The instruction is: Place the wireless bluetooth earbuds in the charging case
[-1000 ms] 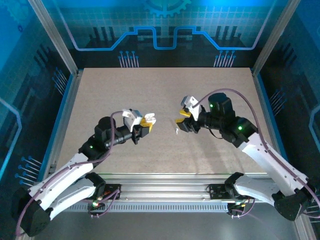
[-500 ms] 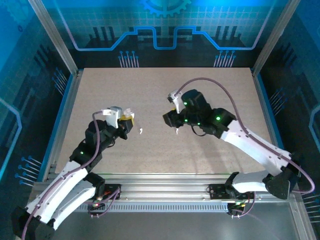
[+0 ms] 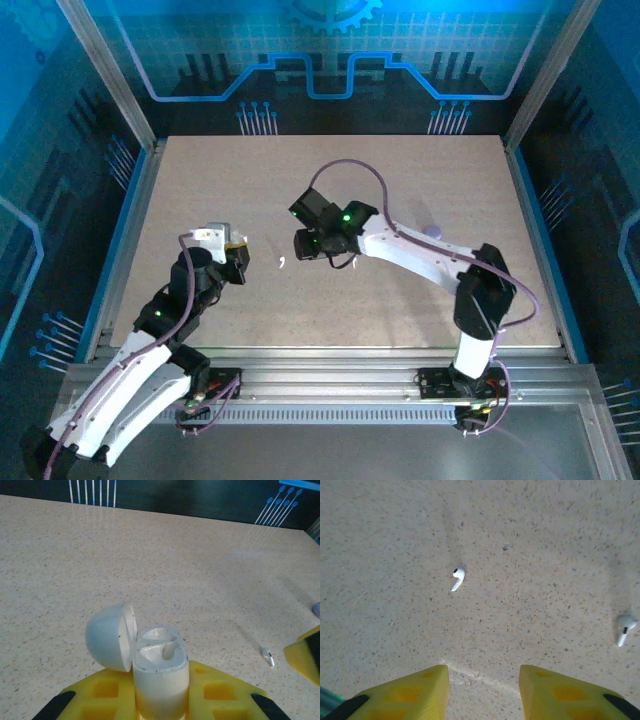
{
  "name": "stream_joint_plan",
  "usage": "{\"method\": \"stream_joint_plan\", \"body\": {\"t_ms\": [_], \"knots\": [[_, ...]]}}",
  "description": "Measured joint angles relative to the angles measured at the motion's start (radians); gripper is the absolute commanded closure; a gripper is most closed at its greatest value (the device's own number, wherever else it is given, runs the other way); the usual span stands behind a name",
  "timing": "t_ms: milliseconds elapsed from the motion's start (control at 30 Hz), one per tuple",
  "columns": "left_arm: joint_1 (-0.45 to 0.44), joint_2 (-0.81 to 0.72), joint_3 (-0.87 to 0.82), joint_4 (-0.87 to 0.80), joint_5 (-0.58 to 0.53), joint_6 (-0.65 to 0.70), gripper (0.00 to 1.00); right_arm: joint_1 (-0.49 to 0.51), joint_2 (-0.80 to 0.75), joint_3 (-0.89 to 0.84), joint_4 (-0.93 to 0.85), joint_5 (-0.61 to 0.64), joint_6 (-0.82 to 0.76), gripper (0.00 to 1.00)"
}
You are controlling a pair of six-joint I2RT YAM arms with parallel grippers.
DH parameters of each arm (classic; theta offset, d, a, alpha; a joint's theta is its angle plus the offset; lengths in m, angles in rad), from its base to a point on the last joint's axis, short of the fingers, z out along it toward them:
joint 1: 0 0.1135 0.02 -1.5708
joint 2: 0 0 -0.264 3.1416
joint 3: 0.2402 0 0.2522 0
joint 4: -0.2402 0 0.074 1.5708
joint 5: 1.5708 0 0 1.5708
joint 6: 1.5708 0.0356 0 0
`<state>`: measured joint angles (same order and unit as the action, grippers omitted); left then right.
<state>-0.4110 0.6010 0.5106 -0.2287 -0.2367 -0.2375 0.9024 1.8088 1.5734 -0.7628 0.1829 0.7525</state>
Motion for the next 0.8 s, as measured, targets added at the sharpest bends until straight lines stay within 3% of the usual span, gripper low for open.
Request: {"method": "stream_joint_plan", "body": {"t_ms": [300, 800], "knots": [[0.007, -0.013, 0.0, -0.029, -0.015, 0.003, 0.86, 0.001, 0.225, 0.169, -0.006, -0.045, 0.109, 0.63], [0.01, 0.001, 0.0, -0.029, -0.021, 0.008, 0.86, -0.008, 0.518, 0.458, -0.054, -0.079, 0.119, 0.67]]}}
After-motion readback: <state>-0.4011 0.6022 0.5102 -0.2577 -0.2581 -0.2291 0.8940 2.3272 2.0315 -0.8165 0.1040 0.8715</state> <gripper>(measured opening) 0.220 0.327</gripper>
